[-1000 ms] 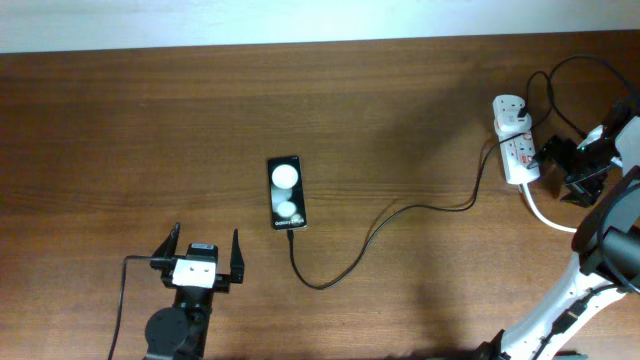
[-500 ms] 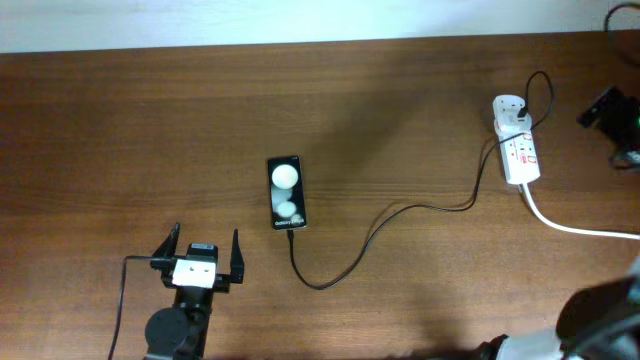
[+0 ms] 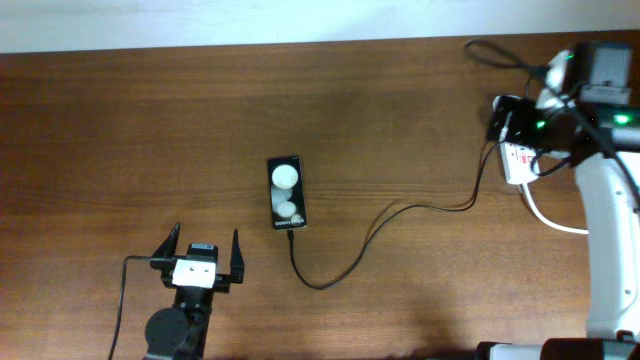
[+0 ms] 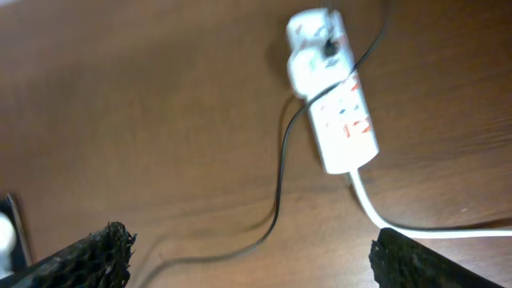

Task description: Plug charger to phone and switch on socket

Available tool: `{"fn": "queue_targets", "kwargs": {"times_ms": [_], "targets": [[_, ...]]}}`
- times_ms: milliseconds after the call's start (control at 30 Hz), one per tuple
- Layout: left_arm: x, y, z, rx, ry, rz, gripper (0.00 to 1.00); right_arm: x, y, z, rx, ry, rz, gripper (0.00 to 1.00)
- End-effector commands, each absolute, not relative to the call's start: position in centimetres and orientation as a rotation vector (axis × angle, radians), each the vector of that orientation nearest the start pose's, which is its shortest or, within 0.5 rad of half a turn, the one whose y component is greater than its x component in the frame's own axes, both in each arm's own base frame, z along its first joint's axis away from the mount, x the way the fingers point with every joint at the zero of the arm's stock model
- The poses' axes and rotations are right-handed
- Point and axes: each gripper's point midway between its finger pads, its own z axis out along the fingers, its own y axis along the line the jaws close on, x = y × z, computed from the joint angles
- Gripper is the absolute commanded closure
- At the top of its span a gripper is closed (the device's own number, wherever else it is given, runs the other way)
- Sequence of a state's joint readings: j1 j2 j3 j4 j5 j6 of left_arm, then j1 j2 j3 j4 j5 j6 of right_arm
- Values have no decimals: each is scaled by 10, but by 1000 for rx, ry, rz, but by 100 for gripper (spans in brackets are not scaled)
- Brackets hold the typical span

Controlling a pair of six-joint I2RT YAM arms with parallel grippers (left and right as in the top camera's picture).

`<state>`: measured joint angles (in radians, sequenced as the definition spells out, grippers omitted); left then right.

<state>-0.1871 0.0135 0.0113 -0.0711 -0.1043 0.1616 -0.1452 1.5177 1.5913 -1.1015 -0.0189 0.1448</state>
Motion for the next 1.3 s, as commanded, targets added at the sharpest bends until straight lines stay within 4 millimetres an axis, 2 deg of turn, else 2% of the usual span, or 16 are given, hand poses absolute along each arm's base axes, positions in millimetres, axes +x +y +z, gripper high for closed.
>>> {"fn": "queue_targets", "kwargs": {"times_ms": [0,33,100,167,267,367,433,667,733,833,933,1100,1167,1267], "targets": [[244,-29,158,220,1628,71,1,361,-35,206,253,2630,-26,1],[244,-29,158,220,1628,71,1,352,-29,183,237,2654,-22,2],[244,-29,158,220,1628,71,1,320,-25,135,233,2722,-22,1],[244,-29,158,220,1628,71,1,303,-20,96,228,2711,5,1],[244,-29,158,220,1628,71,1,286,-7,60,202,2635,100,1],[244,-29,158,220,1628,71,1,272,-4,40,194,2539,119,1],[244,-29,158,220,1628,71,1,273,-4,39,183,2452,118,1],[244,-29,158,220,1628,71,1,260,-3,25,164,2314,117,1],[244,-29,158,220,1628,71,1,255,7,22,108,2243,132,1],[244,-29,158,220,1628,71,1,248,10,21,90,2219,130,1],[244,-29,158,220,1628,71,1,238,4,19,110,2243,92,1],[244,-29,158,220,1628,71,1,234,4,28,110,2212,89,1],[244,-29,158,220,1628,71,1,239,6,43,94,2145,98,1],[244,-29,158,220,1628,71,1,245,21,69,24,2029,130,1]]}}
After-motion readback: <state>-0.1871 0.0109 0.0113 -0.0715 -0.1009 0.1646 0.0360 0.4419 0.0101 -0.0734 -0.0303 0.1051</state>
